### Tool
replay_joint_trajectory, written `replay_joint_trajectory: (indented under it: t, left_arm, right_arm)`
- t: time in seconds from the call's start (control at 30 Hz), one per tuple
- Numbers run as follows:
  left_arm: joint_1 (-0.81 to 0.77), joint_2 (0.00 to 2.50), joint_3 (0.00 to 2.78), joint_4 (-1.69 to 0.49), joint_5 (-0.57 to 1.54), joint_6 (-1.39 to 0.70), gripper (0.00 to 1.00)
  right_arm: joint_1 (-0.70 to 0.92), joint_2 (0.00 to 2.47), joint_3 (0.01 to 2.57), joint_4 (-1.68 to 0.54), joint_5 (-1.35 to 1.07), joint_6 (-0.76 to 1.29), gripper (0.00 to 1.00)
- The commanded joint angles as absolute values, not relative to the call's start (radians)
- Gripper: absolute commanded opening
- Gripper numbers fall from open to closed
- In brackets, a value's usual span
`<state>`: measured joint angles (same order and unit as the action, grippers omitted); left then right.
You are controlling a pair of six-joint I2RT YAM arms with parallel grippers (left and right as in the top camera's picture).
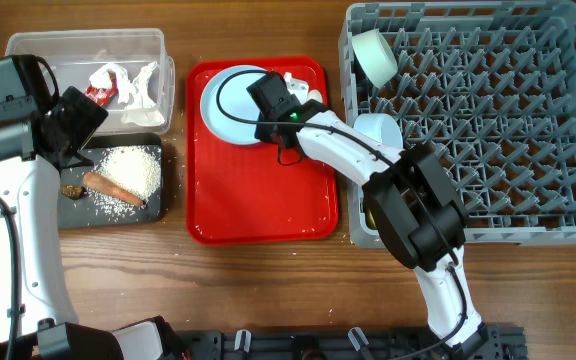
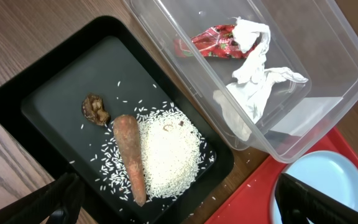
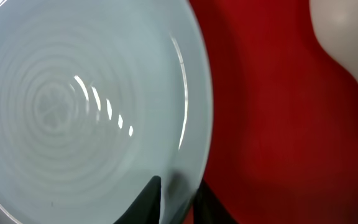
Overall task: Sort waste into correct bins and load items into the dishwasher rack
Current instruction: 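Grasp the light-blue plate and stand it upright in the rack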
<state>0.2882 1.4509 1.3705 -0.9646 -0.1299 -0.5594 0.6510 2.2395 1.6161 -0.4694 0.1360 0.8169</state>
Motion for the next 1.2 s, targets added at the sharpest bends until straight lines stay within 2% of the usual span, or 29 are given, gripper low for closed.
replay_joint_trajectory:
  t: [0.0, 0.1, 0.47, 0.7, 0.93, 1.17]
  left_arm:
    - [0.29, 1.444, 1.384, -0.962, -0.131, -0.555, 1.0]
    - [0.29, 1.444, 1.384, -0.962, -0.131, -0.555, 1.0]
    - [0.29, 1.444, 1.384, -0.962, -0.131, -0.555, 1.0]
    - [0.29, 1.444, 1.384, -0.962, -0.131, -0.555, 1.0]
    - [0.29, 1.444, 1.384, -0.962, -0.131, -0.555, 1.0]
    - [0.29, 1.444, 1.384, -0.962, -0.131, -0.555, 1.0]
  right_arm:
    - [0.647, 2.252, 1.621, -0.505, 0.091, 0.841, 0.11]
    - [0.647, 2.252, 1.621, -0.563, -0.019, 0.84, 0.04]
    - [0.585, 2.247, 1.643, -0.641, -0.271, 0.677, 0.04]
    - [0.522, 2.188, 1.692, -0.728, -0.306, 0.413, 0.04]
    - [0.509, 2.034, 1.692, -0.826, -0.054, 0.282, 0.04]
    - [0.513, 1.828, 1.692, -0.908, 0.182, 0.236, 0.04]
